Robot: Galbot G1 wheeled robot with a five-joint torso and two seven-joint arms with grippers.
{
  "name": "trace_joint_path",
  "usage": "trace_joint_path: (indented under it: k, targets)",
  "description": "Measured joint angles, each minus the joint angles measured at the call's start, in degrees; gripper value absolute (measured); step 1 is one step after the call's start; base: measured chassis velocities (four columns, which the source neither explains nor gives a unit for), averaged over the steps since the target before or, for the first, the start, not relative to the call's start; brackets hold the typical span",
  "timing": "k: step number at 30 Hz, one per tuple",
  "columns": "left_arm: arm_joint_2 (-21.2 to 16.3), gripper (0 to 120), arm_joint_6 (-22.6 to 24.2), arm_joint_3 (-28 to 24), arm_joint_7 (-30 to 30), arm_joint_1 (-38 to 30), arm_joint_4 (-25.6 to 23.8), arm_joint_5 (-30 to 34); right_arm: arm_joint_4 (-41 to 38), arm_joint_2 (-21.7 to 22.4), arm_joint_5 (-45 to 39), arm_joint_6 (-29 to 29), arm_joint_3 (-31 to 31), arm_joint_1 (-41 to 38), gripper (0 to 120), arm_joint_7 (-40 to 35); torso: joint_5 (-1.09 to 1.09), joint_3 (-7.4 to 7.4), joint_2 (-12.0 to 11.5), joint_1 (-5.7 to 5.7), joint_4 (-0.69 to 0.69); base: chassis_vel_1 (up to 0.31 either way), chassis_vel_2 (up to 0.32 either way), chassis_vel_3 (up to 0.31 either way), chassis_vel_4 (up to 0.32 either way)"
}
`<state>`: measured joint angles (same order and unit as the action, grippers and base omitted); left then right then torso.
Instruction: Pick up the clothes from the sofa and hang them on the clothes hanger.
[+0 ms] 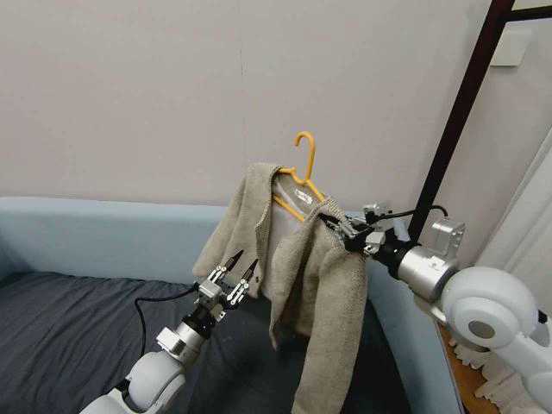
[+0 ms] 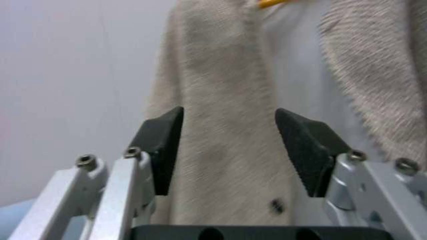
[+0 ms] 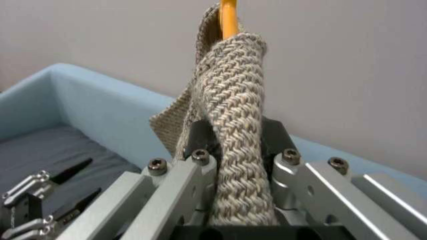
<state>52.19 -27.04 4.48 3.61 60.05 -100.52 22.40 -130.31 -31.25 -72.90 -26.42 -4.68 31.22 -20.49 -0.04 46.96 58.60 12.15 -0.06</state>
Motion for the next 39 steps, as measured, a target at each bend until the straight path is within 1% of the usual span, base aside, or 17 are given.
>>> trace_joint_path:
  k: [1,3,4,6,8,9,10,13,14,17,19,22,28,31,32,35,39]
  targets:
    - [0.2,66,-0.2,0.3,0.5,0.2,0.5,0.0,-0.5,0.8,-0.7,-0.6,-0.4,-0.2,9,-0.9,0.00,0.00,0.0,0.00,0.00,0.000,0.000,0.000,0.000]
    - [0.9,78,-1.2,1.3,1.7,0.6,2.3,0.0,-1.4,3.6,-2.9,-2.3,-2.0,-0.9,9,-3.1,0.00,0.00,0.0,0.00,-0.01,0.000,0.000,0.000,0.000]
    - [0.9,78,-1.2,1.3,1.7,0.6,2.3,0.0,-1.4,3.6,-2.9,-2.3,-2.0,-0.9,9,-3.1,0.00,0.00,0.0,0.00,-0.01,0.000,0.000,0.000,0.000]
    - [1.0,88,-1.5,1.8,2.0,0.9,2.8,0.0,-1.1,5.5,-4.5,-3.8,-4.2,-1.4,9,-4.7,0.00,0.00,0.0,0.00,-0.02,0.000,0.000,0.000,0.000]
    - [1.0,94,-1.5,2.0,2.2,1.2,2.8,0.0,-0.3,6.4,-5.9,-5.5,-6.1,-1.7,9,-6.8,0.00,0.00,0.0,0.00,-0.01,0.000,0.000,0.000,0.000]
    - [1.0,94,-1.5,2.0,2.2,1.2,2.8,0.0,-0.3,6.4,-5.9,-5.5,-6.1,-1.7,9,-6.8,0.00,0.00,0.0,0.00,-0.01,0.000,0.000,0.000,0.000]
    - [1.0,99,-1.5,2.1,2.3,1.4,2.5,0.0,0.5,7.1,-7.0,-6.8,-7.7,-1.7,9,-8.4,0.00,0.00,0.0,0.00,0.00,0.000,0.000,0.000,0.000]
    - [1.0,100,-1.5,2.4,2.7,1.8,1.6,0.0,2.4,8.9,-8.2,-8.4,-11.7,-1.0,9,-11.4,0.02,0.00,0.0,0.00,-0.01,0.000,0.000,0.000,0.000]
    - [1.0,100,-1.5,2.4,2.7,1.8,1.6,0.0,2.4,8.9,-8.2,-8.4,-11.7,-1.0,9,-11.4,0.02,0.00,0.0,0.00,-0.01,0.000,0.000,0.000,0.000]
    - [1.0,100,-1.4,2.7,2.9,2.1,1.1,0.0,3.8,10.1,-9.5,-9.8,-16.3,-0.5,9,-16.5,0.01,0.00,0.0,0.00,-0.01,0.000,0.000,0.000,0.000]
    - [1.0,100,-1.4,2.8,3.0,2.1,1.1,0.0,4.4,10.5,-9.5,-10.1,-17.4,-0.5,9,-17.3,0.01,0.00,0.0,0.00,0.00,0.000,0.000,0.000,0.000]
    - [1.0,100,-1.3,2.9,3.5,2.1,1.1,0.0,7.1,12.5,-9.5,-10.3,-21.3,-0.6,9,-19.5,0.02,0.00,0.0,0.00,-0.01,0.000,0.000,0.000,0.000]
    - [0.7,100,-1.3,3.0,4.0,1.8,1.2,0.0,8.6,15.1,-9.7,-10.3,-22.4,-0.8,9,-20.8,0.01,0.00,0.0,0.00,-0.01,0.000,0.000,0.000,0.000]
    - [0.4,100,-1.3,2.7,4.3,1.0,1.2,0.1,10.6,18.6,-10.0,-9.7,-21.6,-1.7,9,-21.5,0.01,0.00,0.0,0.00,0.01,0.000,0.000,0.000,0.000]
    - [0.4,100,-1.3,2.7,4.3,1.0,1.2,0.1,10.6,18.6,-10.0,-9.7,-21.6,-1.7,9,-21.5,0.01,0.00,0.0,0.00,0.01,0.000,0.000,0.000,0.000]
    - [0.4,100,-1.3,1.4,4.3,-0.7,1.9,0.3,14.0,21.6,-9.8,-8.8,-21.1,-2.4,9,-21.4,0.00,0.00,0.0,0.00,-0.03,0.000,0.000,0.000,0.000]
    - [-0.1,100,-1.3,1.1,4.3,-1.2,2.1,0.6,17.9,21.9,-8.3,-7.5,-18.6,-4.5,9,-19.6,-0.02,0.00,0.0,0.00,-0.03,0.000,0.000,0.000,0.000]
